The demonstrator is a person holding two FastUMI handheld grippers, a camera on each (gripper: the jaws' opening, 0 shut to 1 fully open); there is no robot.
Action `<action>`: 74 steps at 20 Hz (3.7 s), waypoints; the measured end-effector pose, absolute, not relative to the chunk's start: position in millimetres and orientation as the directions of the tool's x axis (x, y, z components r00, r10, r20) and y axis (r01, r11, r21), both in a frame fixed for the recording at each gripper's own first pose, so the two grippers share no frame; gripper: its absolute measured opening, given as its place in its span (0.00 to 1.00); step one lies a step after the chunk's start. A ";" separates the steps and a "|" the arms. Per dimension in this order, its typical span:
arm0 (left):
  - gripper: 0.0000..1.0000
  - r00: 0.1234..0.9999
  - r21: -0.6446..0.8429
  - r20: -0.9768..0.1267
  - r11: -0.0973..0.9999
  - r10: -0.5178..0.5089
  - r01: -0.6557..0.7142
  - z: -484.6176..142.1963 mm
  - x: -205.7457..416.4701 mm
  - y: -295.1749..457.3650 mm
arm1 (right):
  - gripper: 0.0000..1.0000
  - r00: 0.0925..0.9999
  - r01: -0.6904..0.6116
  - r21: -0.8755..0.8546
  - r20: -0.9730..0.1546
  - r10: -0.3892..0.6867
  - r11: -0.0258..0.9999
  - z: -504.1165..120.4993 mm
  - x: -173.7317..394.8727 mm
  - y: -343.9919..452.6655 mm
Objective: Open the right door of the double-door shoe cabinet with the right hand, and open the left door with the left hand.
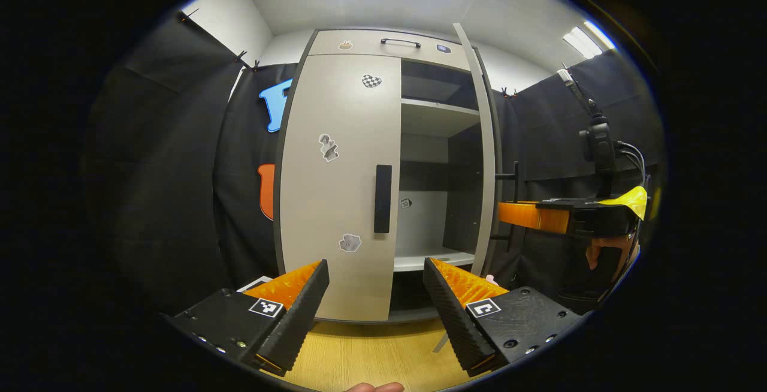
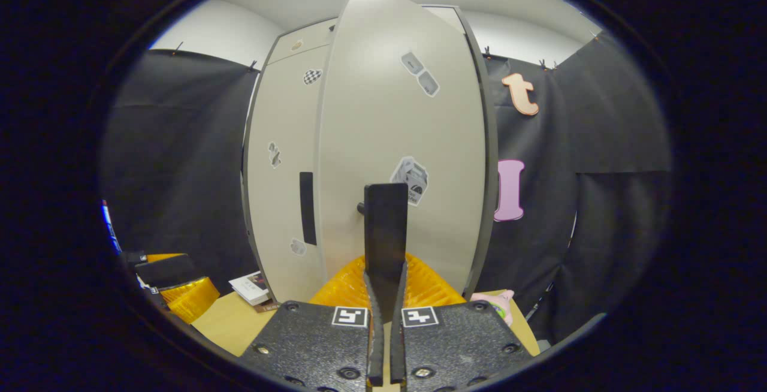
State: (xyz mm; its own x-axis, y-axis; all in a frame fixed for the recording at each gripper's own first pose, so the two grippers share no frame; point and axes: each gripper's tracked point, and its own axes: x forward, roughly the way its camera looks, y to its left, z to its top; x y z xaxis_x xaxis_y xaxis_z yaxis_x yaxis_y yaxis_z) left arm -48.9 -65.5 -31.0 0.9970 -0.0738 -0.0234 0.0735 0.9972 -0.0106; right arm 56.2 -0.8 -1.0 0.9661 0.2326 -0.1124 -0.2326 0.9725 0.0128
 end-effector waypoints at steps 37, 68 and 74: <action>0.95 0.993 -0.040 -0.048 0.993 -0.109 0.108 -51.2 -7.3 -85.9 | 0.04 0.997 0.018 0.032 -0.076 -0.016 0.999 -1.7 26.3 -152.1; 0.95 0.993 -0.073 0.043 0.991 -0.109 0.112 0.1 8.6 -51.0 | 0.94 0.998 -0.050 0.089 -0.024 0.052 0.995 -21.4 0.6 -41.0; 0.95 0.987 -0.046 0.076 0.988 -0.141 0.144 35.2 86.8 -70.9 | 0.94 0.993 -0.120 0.053 -0.009 0.121 0.991 -22.2 -11.4 -30.4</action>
